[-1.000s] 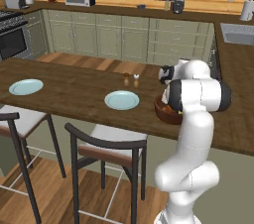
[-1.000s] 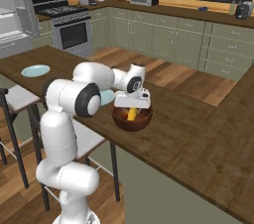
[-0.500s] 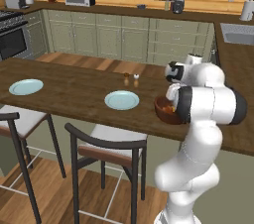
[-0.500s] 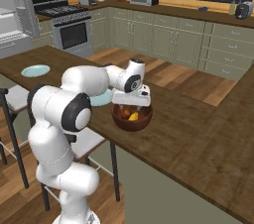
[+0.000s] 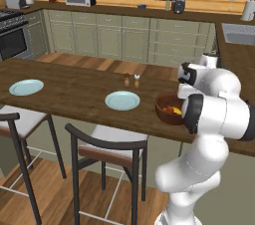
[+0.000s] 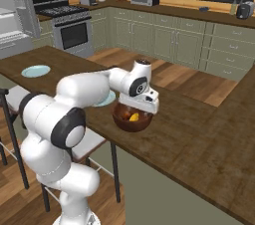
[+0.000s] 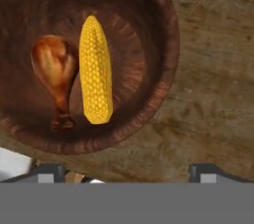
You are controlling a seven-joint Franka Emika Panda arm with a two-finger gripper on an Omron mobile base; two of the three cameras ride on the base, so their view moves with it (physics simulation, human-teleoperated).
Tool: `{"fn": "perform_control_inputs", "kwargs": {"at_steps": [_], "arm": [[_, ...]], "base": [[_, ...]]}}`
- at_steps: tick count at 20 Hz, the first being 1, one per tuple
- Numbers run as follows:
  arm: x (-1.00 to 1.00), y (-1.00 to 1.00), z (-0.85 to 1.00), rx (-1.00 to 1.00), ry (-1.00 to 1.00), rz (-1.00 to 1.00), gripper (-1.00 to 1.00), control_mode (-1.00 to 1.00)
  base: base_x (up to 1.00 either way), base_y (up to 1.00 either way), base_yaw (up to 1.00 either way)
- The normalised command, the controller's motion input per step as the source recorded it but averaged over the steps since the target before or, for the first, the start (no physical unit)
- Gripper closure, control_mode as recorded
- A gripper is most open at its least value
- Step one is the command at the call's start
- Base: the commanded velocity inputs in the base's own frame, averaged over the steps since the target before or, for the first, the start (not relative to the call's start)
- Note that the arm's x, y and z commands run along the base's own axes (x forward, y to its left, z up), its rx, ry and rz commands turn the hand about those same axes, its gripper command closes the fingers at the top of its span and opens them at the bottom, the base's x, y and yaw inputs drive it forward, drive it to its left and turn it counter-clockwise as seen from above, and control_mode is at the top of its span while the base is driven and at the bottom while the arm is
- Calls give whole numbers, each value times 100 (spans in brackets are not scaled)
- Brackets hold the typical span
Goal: Pick the chicken drumstick and corn from their plates and place them in the bowl. Then put the bowl in the fridge.
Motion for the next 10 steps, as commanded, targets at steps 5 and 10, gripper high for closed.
{"fn": "perform_control_inputs", "kwargs": {"at_steps": [5, 10], "arm": [[-9, -42, -10, 15, 6, -35, -100, -100], [26, -35, -32, 20, -2, -17, -100, -100]], "base": [[0, 0, 0], [0, 0, 0]]}}
